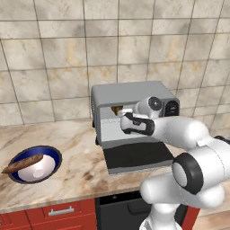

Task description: Pick up the heated bread from the toaster oven and place it in the bowl. Then move the bread bowl to the dining counter.

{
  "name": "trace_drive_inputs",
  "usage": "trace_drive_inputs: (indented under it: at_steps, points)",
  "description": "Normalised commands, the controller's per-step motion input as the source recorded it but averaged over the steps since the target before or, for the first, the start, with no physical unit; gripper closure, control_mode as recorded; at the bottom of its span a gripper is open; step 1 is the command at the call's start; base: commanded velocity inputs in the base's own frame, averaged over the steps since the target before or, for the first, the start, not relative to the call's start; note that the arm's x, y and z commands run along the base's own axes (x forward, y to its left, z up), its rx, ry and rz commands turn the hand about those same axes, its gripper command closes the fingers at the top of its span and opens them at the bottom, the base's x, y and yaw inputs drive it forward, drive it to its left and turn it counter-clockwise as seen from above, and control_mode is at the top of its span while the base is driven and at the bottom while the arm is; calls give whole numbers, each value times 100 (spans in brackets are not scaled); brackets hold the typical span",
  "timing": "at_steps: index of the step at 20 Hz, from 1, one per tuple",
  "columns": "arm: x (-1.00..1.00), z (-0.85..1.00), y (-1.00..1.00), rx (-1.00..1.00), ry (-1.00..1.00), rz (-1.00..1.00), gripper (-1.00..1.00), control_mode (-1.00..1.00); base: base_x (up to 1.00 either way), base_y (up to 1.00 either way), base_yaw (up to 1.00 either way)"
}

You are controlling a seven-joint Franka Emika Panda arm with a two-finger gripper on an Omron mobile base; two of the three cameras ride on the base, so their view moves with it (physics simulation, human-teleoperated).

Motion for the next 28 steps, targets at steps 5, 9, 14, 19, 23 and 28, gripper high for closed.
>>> trace_drive_inputs:
  at_steps: [5,9,14,19,23,28]
  points:
    - [28,-27,0,0,0,0,-100,-100,0,0,0]
    - [31,-32,0,0,0,0,-100,-100,0,0,0]
    - [35,-30,0,0,0,0,-100,-100,0,0,0]
    - [19,-28,0,-1,0,-1,-100,-100,0,0,0]
    - [0,-22,0,-3,10,-2,-100,-100,0,0,0]
    - [-19,-10,-4,-8,17,-3,-100,-100,0,0,0]
